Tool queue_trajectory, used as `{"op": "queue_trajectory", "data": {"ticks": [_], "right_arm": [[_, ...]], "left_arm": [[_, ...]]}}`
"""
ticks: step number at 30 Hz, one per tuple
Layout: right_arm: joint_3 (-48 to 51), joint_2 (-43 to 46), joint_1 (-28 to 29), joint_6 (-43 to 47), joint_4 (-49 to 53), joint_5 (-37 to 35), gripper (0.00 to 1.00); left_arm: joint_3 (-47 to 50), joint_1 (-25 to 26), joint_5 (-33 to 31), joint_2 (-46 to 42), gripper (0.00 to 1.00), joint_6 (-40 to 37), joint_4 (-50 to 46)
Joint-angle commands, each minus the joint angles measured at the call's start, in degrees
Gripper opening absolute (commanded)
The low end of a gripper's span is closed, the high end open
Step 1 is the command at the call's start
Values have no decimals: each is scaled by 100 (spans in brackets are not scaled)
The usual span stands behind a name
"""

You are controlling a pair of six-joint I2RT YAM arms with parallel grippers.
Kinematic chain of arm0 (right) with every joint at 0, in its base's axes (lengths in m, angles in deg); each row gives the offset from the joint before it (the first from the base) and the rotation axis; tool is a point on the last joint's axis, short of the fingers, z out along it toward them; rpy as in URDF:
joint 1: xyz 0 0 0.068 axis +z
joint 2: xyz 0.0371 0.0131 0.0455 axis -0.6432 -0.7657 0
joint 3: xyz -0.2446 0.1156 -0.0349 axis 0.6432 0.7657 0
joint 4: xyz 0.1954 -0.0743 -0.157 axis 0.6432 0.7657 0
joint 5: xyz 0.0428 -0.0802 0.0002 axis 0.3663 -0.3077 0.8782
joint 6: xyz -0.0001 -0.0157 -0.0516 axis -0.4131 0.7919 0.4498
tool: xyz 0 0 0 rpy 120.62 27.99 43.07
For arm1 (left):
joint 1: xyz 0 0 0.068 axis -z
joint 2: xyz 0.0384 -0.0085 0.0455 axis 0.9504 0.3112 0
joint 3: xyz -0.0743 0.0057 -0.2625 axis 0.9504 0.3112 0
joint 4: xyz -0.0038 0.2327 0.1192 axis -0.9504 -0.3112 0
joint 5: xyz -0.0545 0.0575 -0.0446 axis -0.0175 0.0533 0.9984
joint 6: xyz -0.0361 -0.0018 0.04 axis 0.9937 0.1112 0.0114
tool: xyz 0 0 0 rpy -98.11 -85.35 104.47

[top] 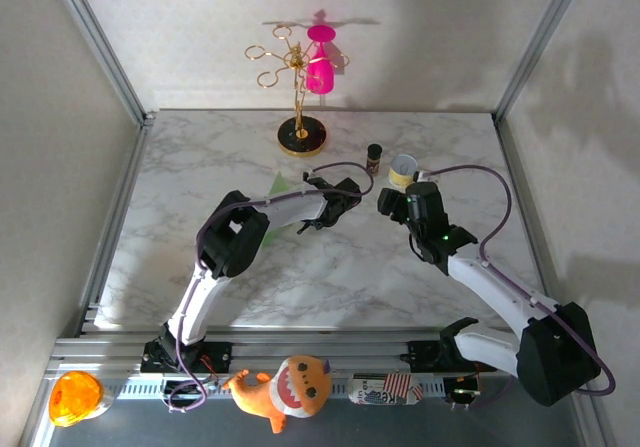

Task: Fold a paper plane with a square sheet of paper (pick it up from the middle)
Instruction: Turn over the paper at the center of the table.

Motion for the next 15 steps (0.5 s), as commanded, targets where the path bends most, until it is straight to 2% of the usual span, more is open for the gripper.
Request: {"op": "queue_trajectory", "data": {"ticks": [1,8,11,15], "right_arm": [[118,201,-83,-86,67,-215,85],[98,217,-150,-28,196,-279,85],[90,213,-171,-34,207,-260,85],[100,172,-182,-103,166,-259,85]], "left_arm": [[-198,40,152,269,8,264,-80],[-97,49,858,159,25,196,384],[56,66,1603,-171,31,172,797],[469,73,2974,-762,40,263,1644]]}}
